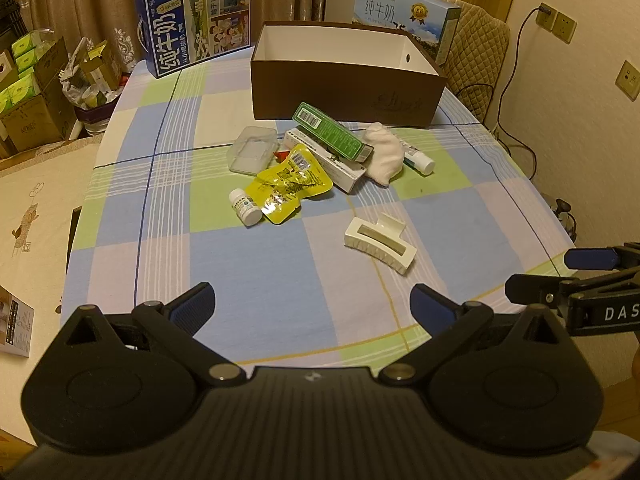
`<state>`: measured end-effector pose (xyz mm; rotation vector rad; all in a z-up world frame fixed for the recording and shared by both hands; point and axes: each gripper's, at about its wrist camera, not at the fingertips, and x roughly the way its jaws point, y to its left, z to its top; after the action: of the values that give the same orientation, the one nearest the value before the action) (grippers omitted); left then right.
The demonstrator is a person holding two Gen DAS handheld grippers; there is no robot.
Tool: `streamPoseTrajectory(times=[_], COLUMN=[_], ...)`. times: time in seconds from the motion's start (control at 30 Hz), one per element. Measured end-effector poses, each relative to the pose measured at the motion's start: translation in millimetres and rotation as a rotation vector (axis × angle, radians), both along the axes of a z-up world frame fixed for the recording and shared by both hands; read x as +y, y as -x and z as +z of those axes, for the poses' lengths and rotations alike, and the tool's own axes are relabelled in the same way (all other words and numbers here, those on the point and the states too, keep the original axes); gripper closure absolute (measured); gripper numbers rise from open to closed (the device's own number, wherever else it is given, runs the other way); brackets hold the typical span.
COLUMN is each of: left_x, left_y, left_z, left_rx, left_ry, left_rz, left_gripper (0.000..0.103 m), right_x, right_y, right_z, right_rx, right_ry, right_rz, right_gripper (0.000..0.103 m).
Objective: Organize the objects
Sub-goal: 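Move both tools toward the items in front of the box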
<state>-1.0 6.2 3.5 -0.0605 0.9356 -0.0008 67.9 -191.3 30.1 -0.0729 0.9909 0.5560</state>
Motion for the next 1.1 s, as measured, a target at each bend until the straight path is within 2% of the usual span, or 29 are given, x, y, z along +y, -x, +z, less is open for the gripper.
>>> streamPoseTrajectory(times=[1.1], left_x=[7], left_y=[-26], left_z=[-7], left_rx=[0.025], left_ry=[0.004], left_rz=[0.062], left_gripper=[0.001], right_x=[18], right_y=[-32], right_z=[-11], right_rx=[-0.01], right_ry=[-0.033], right_rz=[0.083], right_gripper=[0.002])
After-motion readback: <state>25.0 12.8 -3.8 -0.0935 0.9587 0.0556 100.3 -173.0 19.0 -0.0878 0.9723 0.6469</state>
